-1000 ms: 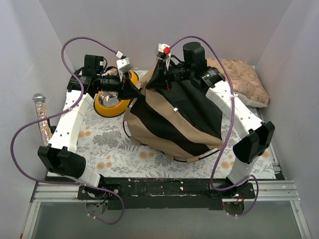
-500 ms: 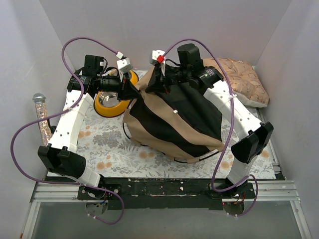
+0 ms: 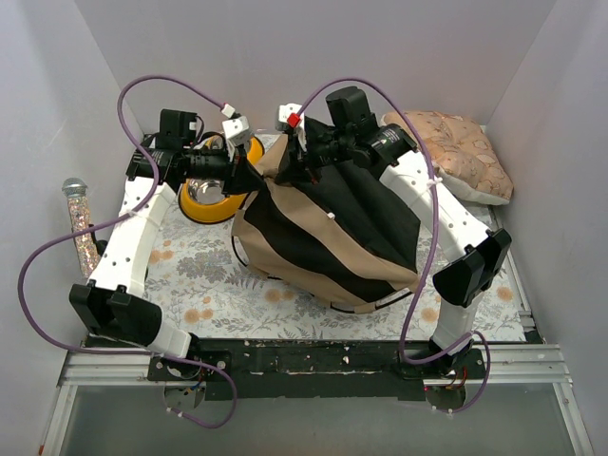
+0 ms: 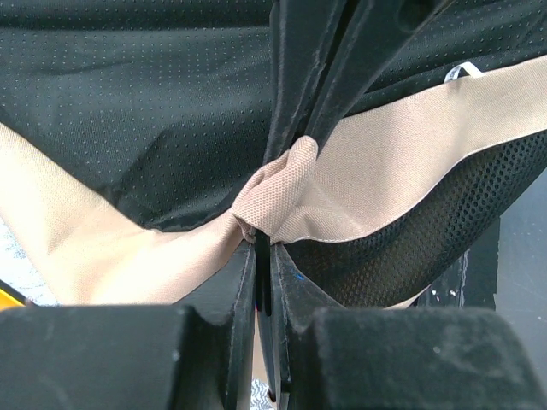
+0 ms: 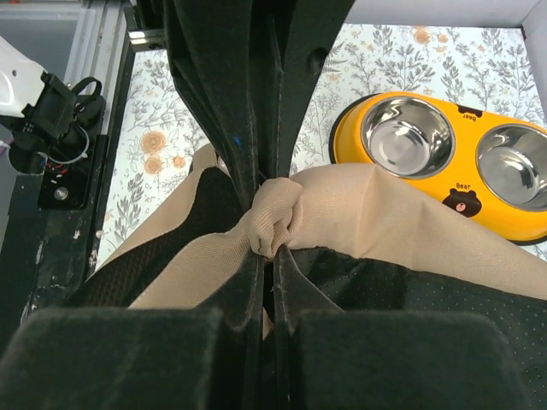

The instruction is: Set up the pet tent

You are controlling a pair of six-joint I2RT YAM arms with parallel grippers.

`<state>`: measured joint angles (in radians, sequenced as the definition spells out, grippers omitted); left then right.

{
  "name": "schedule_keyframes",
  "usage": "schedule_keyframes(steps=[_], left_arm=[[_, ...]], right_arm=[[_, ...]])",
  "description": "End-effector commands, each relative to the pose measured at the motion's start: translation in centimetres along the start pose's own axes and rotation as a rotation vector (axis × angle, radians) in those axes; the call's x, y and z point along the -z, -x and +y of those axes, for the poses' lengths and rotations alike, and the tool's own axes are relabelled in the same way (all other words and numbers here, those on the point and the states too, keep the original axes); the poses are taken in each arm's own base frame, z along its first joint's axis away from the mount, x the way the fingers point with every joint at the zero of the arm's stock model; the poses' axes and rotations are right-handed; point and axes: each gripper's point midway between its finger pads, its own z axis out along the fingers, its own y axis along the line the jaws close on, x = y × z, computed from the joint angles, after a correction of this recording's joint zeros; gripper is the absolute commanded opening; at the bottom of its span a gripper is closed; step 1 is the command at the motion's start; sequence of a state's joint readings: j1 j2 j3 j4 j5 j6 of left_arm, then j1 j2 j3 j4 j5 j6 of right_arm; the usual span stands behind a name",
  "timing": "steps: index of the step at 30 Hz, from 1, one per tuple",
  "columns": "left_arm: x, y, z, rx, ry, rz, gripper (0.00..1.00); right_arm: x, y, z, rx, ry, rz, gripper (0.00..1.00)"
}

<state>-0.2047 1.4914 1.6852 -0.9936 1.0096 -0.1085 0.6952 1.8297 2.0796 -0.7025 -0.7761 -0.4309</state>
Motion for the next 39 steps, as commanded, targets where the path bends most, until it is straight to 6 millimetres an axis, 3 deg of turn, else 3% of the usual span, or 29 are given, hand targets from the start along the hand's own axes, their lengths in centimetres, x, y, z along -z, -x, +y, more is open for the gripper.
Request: schedule_keyframes(steps=[1,4,9,14,17,25,27,30,31,38,39], left_arm=[[0.3,-0.3,-1.9,-0.034,-0.01,-0.002,0.0],[0.7,0.0,-1.8,-0.07,0.041,-0.02,0.0],[2.0,0.8,-2.1,-0.146,0.138,-0.068,0.28],[2.6,0.5,-2.6,-0.169,0.158,-0.055,0.32],[2.8,0.4,-2.8,-0.151,0.162,-0.053,0.31],[2.4,2.9,-3.3,-0.103,0.142,-0.179,0.24],[2.1,3.0,-3.5,-0.081,0.109,-0.192,0.21],[2.0,3.7,-3.8,-0.062,0.081,-0.216,0.09],[1.9,3.6,-4.0,-0.059,0.07,-0.218,0.01],[1.1,1.2,-4.3,0.003,0.014,-0.144,0.0],[1.0,0.7,-4.0,0.023,0.015,-0.124,0.0]], right_arm=[[-0.9,-3.1,0.9,-0.063,0.037,0.098,0.01],[-0.3,-2.0,0.0,-0.062,0.0,0.066,0.01],[1.3,-0.4,-1.5,-0.075,-0.065,0.004,0.01],[2.5,0.3,-2.0,-0.095,-0.08,-0.028,0.01],[2.7,0.5,-1.8,-0.089,-0.065,-0.033,0.01],[3.0,0.7,-0.4,-0.068,-0.008,-0.042,0.01],[3.0,0.6,-0.3,-0.063,-0.005,-0.04,0.01],[3.2,0.6,0.0,-0.055,0.0,-0.035,0.01],[3.3,0.7,0.1,-0.051,-0.001,-0.036,0.01],[4.2,1.8,0.4,-0.01,-0.01,-0.06,0.02],[4.3,2.1,0.6,-0.006,-0.006,-0.067,0.12]])
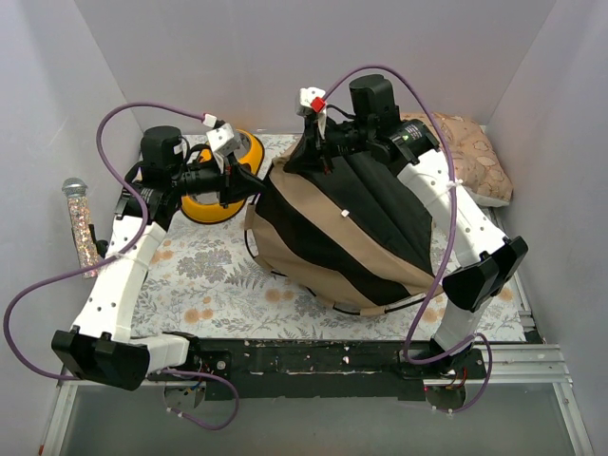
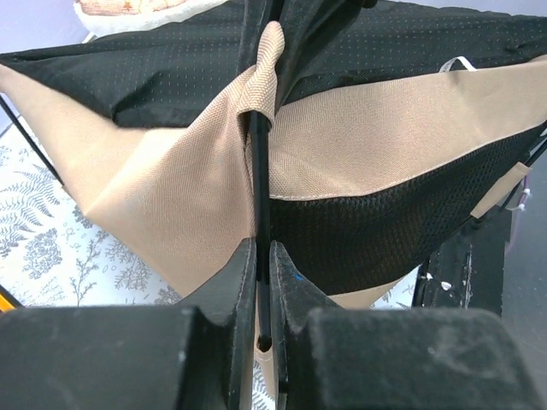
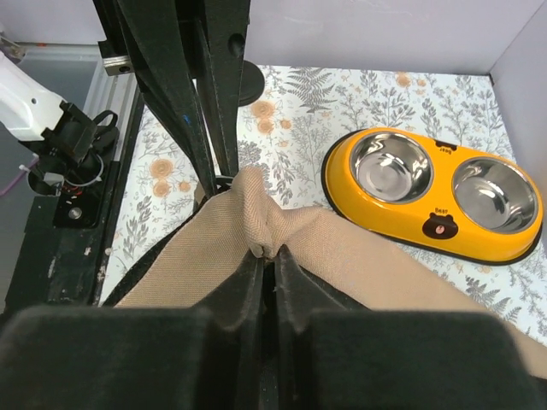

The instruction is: Set up the pet tent

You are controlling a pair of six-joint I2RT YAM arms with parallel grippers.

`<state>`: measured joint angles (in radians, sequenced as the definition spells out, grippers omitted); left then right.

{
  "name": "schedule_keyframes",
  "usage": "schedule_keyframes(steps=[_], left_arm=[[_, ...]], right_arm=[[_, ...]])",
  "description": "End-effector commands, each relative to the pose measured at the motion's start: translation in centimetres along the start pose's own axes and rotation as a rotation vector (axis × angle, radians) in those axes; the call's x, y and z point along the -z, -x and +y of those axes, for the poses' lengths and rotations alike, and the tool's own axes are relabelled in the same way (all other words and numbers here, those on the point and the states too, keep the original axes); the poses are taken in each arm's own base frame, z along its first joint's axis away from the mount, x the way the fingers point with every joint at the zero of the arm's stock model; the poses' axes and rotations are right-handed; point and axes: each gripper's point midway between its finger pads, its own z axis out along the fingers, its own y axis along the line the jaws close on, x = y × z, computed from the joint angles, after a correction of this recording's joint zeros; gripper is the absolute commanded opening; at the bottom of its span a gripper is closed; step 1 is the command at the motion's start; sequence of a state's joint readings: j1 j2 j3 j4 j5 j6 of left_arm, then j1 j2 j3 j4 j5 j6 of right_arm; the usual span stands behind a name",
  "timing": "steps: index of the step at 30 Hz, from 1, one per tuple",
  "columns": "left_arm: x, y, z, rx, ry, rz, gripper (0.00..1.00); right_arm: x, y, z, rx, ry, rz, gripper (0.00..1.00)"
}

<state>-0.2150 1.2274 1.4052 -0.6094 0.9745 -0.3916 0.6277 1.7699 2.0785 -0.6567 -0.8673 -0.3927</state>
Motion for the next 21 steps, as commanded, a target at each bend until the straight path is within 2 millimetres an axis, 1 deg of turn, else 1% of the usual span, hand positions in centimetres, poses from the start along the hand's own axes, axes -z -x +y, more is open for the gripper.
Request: schedule_keyframes(steps=[1,3,7,9,11,13,17,21], left_arm=[[-0.4,-2.1,-1.0,0.062,-0.083,0.075,0.0],[-0.4,-3.1,-1.0,0.071,-0.093,0.114,0.0],[-0.6,-4.4,-0.7,0.07,-0.094,0.147,0.0],[-0.5,-4.8,-0.8,0.07,-0.103,0.157,0.0],[-0.5,-5.2,-0.8,0.067,-0.107,0.165,0.0],[-0.7,-5.5,-0.8,0.069,-0.114,0.171,0.0],[-1.0,-6.0,-0.6,0.071,-0.118,0.183,0.0],[-1.3,-6.3,-0.4,0.081,-0.119,0.193,0.0]], right_arm=[[1.1,-0.5,0.8,-0.033,-0.001,0.025,0.22],[1.3,-0.3,1.0,-0.031,-0.001,0.02,0.32],[1.8,0.1,1.2,-0.026,-0.003,0.015,0.36],[2.1,0.6,1.3,-0.019,-0.006,0.006,0.37],[2.4,1.4,1.1,-0.016,-0.015,-0.008,0.41],[2.7,2.2,1.2,-0.01,-0.009,-0.03,0.41],[2.7,3.1,1.6,-0.012,0.018,-0.066,0.32],[2.6,3.8,1.7,-0.024,0.036,-0.092,0.33]])
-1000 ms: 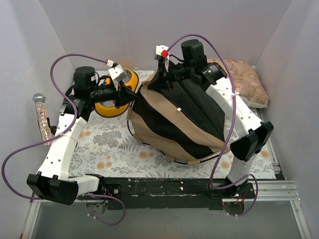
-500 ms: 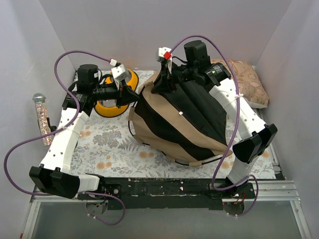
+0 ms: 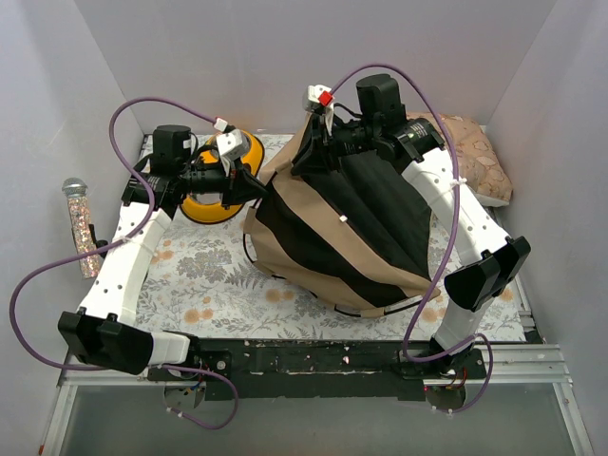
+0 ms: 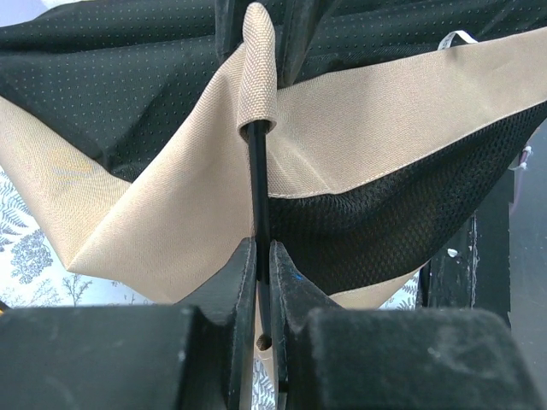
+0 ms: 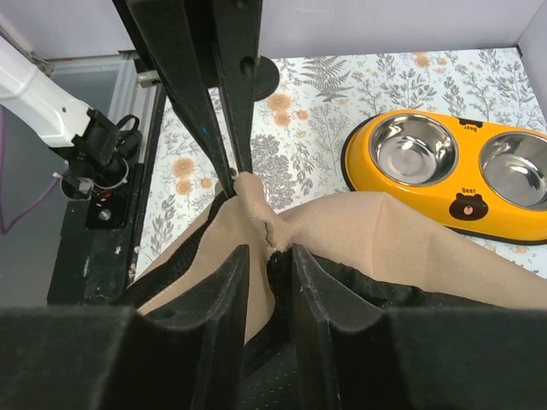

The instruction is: Set up the pet tent

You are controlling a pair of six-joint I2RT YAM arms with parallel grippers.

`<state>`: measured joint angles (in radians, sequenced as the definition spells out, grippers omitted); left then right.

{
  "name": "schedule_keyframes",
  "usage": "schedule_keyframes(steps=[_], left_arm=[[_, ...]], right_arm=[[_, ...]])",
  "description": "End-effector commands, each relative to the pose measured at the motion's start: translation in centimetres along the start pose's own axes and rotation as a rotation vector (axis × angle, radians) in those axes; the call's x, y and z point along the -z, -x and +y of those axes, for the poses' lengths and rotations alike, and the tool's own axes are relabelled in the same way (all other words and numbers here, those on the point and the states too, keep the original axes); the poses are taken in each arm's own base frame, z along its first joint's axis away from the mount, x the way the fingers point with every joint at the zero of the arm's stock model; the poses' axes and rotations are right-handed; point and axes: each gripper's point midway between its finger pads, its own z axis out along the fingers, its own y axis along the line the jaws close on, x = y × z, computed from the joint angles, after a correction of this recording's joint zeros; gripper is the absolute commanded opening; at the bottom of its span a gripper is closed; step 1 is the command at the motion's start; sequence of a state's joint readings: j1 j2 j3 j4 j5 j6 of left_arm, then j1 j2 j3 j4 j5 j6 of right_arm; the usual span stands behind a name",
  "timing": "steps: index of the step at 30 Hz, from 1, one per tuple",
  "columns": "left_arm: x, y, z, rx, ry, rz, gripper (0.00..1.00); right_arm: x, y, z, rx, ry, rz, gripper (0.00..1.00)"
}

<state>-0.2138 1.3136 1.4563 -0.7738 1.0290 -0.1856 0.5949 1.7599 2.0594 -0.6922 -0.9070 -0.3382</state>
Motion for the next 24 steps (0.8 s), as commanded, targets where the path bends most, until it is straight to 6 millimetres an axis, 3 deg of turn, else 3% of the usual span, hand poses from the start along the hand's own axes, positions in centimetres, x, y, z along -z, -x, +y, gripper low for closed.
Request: schedule_keyframes(steps=[1,11,24], left_arm=[[-0.9,-3.8,-0.8,0.123,-0.039,0.106,0.0],[-1.5,-3.8,-0.9,0.131,-0.057,0.105,0.0],[-1.4,-2.5,-1.6,0.091,-0.069,0.084,0.0]], right_arm=[[1.6,4.6,2.0,0.077,0.03,-0.103,0.33],[0.1,4.1,2.3,0.062,0.079,-0.1,0.2],[-1.7,-0.6,2.7,0.001,0.111,0.046,0.19]])
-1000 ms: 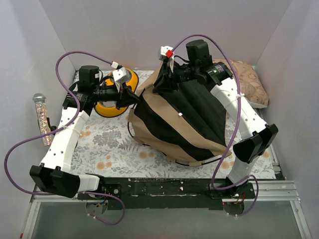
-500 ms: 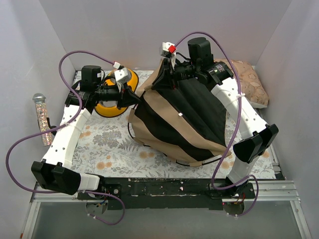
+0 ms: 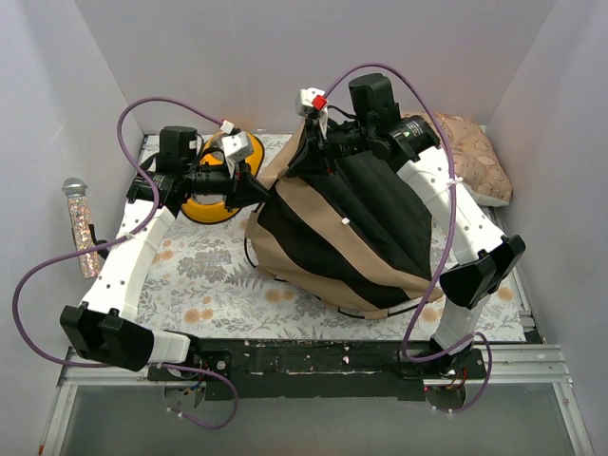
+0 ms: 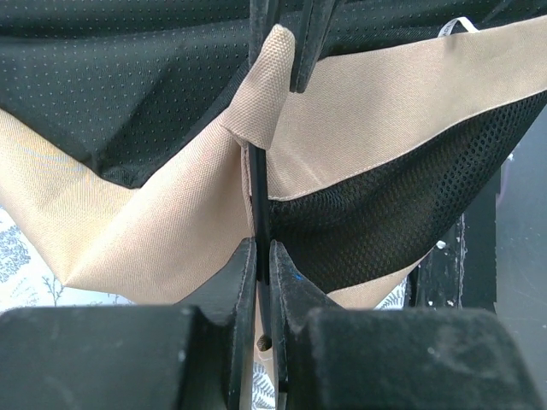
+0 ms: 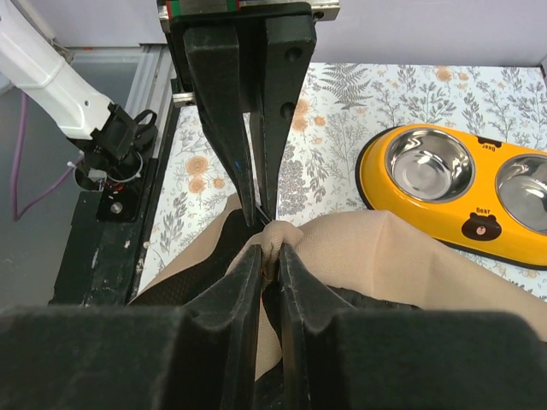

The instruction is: Set up the pet tent

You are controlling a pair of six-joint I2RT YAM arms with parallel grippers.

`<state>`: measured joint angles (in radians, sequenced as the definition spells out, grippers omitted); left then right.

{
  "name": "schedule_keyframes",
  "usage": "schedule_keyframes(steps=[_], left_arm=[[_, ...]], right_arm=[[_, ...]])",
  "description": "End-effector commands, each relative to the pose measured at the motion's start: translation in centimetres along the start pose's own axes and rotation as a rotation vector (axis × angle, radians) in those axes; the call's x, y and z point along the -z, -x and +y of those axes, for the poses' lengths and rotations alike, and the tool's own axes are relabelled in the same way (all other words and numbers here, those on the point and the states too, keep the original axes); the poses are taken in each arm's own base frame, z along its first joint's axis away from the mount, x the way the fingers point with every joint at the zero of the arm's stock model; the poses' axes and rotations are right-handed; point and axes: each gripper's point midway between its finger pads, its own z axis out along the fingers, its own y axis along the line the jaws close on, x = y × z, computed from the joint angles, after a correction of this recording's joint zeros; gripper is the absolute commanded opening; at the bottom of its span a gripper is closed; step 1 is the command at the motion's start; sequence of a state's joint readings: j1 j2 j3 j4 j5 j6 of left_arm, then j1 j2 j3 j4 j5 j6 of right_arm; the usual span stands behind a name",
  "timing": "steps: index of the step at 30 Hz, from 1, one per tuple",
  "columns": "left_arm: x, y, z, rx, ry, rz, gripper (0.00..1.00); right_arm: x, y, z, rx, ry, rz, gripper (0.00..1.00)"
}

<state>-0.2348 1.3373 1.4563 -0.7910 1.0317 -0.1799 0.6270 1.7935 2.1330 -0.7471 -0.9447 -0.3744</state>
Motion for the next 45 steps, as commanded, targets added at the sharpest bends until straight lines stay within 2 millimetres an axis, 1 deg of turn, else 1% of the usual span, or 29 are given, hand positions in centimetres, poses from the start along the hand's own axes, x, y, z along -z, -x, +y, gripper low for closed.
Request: schedule_keyframes(steps=[1,4,10,15,16,17,18,19,20,21,22,24,26,29,30,31,32,33,34,36,37,38,40,42,45], left_arm=[[-0.5,-1.7,-1.3,0.063,-0.034,0.062,0.0],[-0.2,-1.0,-1.7,0.043,-0.03,0.048,0.0],[-0.1,0.2,-2.0,0.026,-0.044,0.017,0.0],[-0.2,0.6,-1.4,0.043,-0.016,0.012,0.0],[-0.3,0.6,-1.3,0.053,-0.012,0.01,0.0],[-0.2,0.7,-1.2,0.059,-0.006,0.007,0.0],[-0.2,0.8,-1.1,0.067,0.002,0.004,0.04],[-0.2,0.8,-1.0,0.084,0.01,0.002,0.12],[-0.2,1.0,-0.8,0.089,0.024,-0.005,0.2],[-0.1,1.2,-0.7,0.097,0.036,-0.012,0.32],[-0.1,1.2,-0.7,0.104,0.047,-0.017,0.41],[0.4,1.7,-0.2,0.115,0.088,-0.041,0.54],[1.4,3.0,0.7,0.123,0.15,-0.097,0.64],[4.6,6.3,2.2,0.146,0.25,-0.251,0.75],[5.8,7.4,2.6,0.157,0.272,-0.308,0.77],[7.1,8.2,3.0,0.166,0.289,-0.35,0.78],[7.8,8.4,3.3,0.172,0.294,-0.366,0.79],[8.8,8.2,3.7,0.168,0.308,-0.367,0.79],[9.1,7.8,3.7,0.161,0.312,-0.351,0.79],[9.1,6.2,3.5,0.179,0.309,-0.314,0.8],[8.9,5.3,3.0,0.188,0.29,-0.299,0.79],[8.4,3.9,2.3,0.21,0.247,-0.277,0.79],[7.9,2.9,0.8,0.206,0.188,-0.265,0.79],[7.8,2.5,-0.3,0.187,0.156,-0.264,0.79],[7.9,2.7,-1.5,0.162,0.121,-0.265,0.79]], right_arm=[[-0.8,-1.6,1.1,-0.036,0.035,0.055,0.19],[-0.7,-2.3,1.2,-0.046,0.029,0.072,0.2],[-1.2,-3.6,0.8,-0.093,0.025,0.1,0.26],[-1.0,-2.6,0.8,-0.078,0.018,0.077,0.3],[-0.9,-2.3,0.9,-0.073,0.014,0.073,0.3],[-0.7,-2.0,0.9,-0.07,0.009,0.066,0.27],[-0.5,-1.9,0.9,-0.069,0.005,0.061,0.22],[-0.3,-1.4,0.9,-0.062,-0.008,0.049,0.17],[0.0,-1.0,0.7,-0.056,-0.022,0.036,0.12],[0.2,-1.0,0.4,-0.058,-0.04,0.03,0.06],[0.5,-0.7,0.0,-0.055,-0.064,0.02,0.01],[1.1,-0.1,-1.0,-0.043,-0.111,-0.005,0.01],[1.9,1.1,-2.0,-0.022,-0.157,-0.04,0.01],[3.0,3.3,-2.9,0.006,-0.201,-0.115,0.01],[3.3,4.0,-3.1,0.019,-0.208,-0.139,0.01],[3.5,4.7,-3.1,0.028,-0.214,-0.161,0.01],[3.8,5.5,-3.3,0.04,-0.226,-0.184,0.01],[4.0,6.2,-3.4,0.047,-0.228,-0.204,0.01],[4.2,7.0,-3.5,0.063,-0.234,-0.223,0.01],[4.5,8.2,-3.6,0.075,-0.239,-0.26,0.01],[4.7,8.8,-3.5,0.084,-0.242,-0.28,0.01],[4.9,9.6,-3.4,0.086,-0.241,-0.307,0.01],[5.0,10.5,-3.2,0.09,-0.236,-0.335,0.01],[5.2,11.5,-2.9,0.089,-0.222,-0.366,0.01],[5.3,12.4,-2.7,0.088,-0.208,-0.396,0.01]])
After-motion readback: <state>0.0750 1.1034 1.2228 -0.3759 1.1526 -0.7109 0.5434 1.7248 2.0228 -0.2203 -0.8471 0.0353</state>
